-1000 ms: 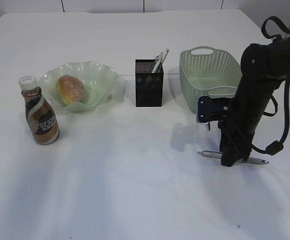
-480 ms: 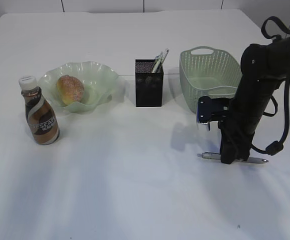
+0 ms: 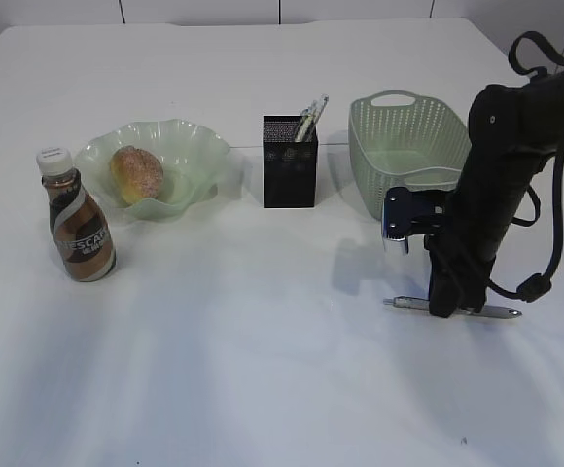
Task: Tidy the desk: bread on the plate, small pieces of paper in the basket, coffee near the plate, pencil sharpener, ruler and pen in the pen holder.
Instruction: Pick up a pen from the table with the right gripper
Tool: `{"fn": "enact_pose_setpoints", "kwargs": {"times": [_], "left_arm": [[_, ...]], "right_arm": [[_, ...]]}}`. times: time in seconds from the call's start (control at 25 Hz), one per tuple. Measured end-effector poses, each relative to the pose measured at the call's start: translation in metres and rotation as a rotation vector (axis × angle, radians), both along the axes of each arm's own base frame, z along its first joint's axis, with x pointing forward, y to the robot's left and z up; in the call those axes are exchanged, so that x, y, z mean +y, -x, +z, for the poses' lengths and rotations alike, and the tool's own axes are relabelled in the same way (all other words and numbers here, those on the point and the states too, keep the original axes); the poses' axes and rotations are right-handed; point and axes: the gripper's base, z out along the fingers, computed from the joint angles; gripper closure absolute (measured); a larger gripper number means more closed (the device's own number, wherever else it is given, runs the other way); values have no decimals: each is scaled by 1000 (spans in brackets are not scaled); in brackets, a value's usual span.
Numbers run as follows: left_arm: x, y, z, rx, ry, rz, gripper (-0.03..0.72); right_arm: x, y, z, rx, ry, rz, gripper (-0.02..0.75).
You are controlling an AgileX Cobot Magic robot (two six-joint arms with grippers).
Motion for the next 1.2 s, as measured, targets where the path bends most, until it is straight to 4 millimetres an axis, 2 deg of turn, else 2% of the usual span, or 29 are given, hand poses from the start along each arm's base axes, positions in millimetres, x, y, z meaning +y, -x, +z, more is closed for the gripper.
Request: {"fn": "enact_pose_setpoints", "kwargs": {"times": [0.36, 0.64, 0.8, 0.84, 0.96, 1.2], "left_arm": [[0, 0, 0, 0, 0, 0, 413], [0, 0, 0, 0, 0, 0, 413], [0, 0, 0, 0, 0, 0, 413], [0, 0, 0, 0, 0, 0, 413], [0, 0, 0, 0, 0, 0, 413], [0, 0, 0, -2, 0, 0, 413]], "right_arm": [[3, -1, 1, -1, -26, -19, 620], [16, -20, 27, -78, -157, -92, 624], [27, -30, 49, -122, -290, -161, 624], [27, -30, 49, -122, -290, -161, 624], [44, -40, 75, -141, -503, -261, 625], [57, -51, 102, -174, -719, -340, 626]]}}
